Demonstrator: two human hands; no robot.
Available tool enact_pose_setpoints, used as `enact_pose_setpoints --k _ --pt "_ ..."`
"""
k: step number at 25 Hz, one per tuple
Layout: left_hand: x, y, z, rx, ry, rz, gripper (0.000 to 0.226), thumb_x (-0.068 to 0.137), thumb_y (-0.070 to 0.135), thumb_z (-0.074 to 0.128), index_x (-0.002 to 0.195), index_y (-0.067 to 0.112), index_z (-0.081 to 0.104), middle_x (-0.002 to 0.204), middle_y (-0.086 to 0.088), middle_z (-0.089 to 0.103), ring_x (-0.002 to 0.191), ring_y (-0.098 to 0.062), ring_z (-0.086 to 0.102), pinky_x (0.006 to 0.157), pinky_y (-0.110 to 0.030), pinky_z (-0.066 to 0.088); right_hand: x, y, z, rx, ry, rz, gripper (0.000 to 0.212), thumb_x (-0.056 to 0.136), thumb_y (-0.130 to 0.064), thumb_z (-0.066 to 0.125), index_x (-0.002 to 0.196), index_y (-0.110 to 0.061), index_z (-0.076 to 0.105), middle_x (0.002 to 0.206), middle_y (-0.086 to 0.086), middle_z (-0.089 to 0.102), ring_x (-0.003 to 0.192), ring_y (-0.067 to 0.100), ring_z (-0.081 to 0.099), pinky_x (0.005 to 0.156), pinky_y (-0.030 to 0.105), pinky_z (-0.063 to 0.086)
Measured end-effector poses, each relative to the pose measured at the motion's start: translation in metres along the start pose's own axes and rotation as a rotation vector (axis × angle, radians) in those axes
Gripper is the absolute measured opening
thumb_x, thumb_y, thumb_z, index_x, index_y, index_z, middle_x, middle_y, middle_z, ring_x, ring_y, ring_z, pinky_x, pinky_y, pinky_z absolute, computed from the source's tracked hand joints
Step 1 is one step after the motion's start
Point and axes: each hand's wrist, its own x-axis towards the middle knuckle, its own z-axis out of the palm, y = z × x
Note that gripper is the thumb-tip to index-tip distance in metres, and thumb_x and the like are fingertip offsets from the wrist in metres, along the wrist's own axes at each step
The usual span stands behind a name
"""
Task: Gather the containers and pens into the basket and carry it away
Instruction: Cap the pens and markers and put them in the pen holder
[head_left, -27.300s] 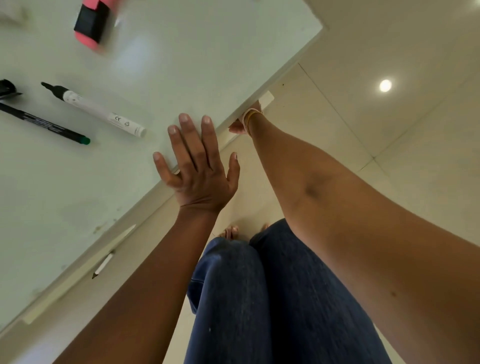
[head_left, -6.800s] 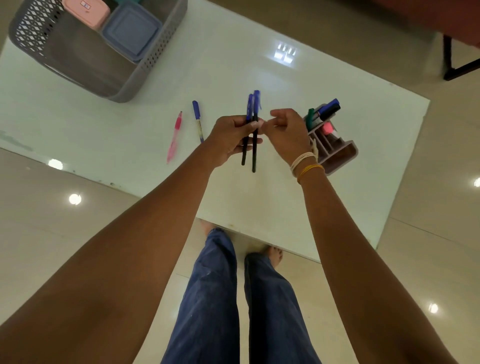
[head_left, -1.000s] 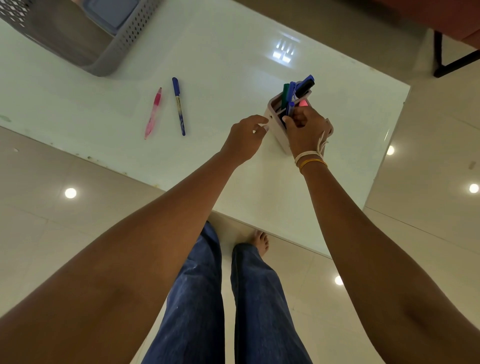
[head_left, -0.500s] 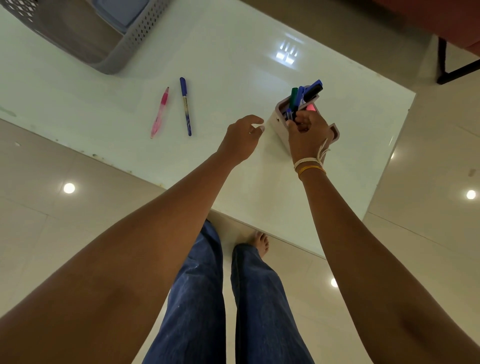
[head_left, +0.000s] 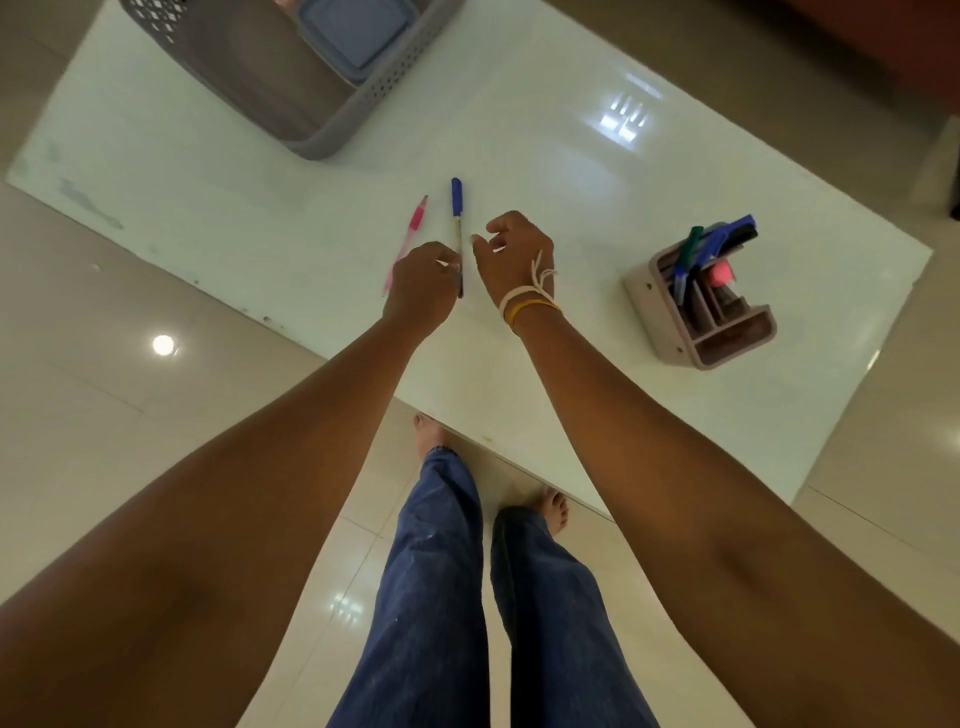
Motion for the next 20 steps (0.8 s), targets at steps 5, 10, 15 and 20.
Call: enact_pose_setpoints --k 5,10,15,20 --pt "0.032 -0.033 -0.032 0.035 0.109 -0.093 0.022 0.095 0.009 0.047 0.104 0.004 0.066 0.110 -0.008 0.068 0.096 -0.015 0.060 0.073 -0.014 0.036 0.031 -0.027 0.036 -0.232 -0.177 0.172 0.042 0.088 -0.033 0.065 0.119 -0.008 0.054 0.118 0.011 0.063 0.107 0.027 0.063 0.090 0.034 0.052" --pt "0.039 -0.035 -0.046 -0.011 0.104 -0.127 0.021 0.090 0.005 0.045 0.097 0.006 0.065 0.105 -0.006 0.068 0.085 -0.014 0.054 0.070 -0.019 0.036 0.028 -0.024 0.027 0.176 -0.159 0.420 0.013 0.070 -0.021 0.073 0.073 -0.013 0.064 0.083 0.012 0.073 0.076 0.027 0.073 0.072 0.041 0.062" --pt "0.032 -0.023 -0.031 0.037 0.119 -0.121 0.018 0.091 0.007 0.049 0.105 0.008 0.061 0.111 -0.010 0.063 0.101 -0.023 0.061 0.073 -0.025 0.041 0.000 0.005 -0.005 0.465 -0.095 0.429 0.013 0.083 -0.011 0.063 0.095 -0.006 0.061 0.091 0.015 0.069 0.077 0.026 0.073 0.070 0.038 0.062" --pt "0.035 -0.025 -0.015 0.189 0.170 -0.257 0.030 0.090 0.025 0.063 0.114 0.007 0.059 0.116 -0.010 0.062 0.108 -0.027 0.061 0.084 -0.038 0.052 -0.014 0.034 -0.031 0.477 -0.059 0.405 0.021 0.089 -0.007 0.055 0.109 -0.007 0.063 0.091 0.014 0.062 0.063 0.019 0.067 0.063 0.033 0.062"
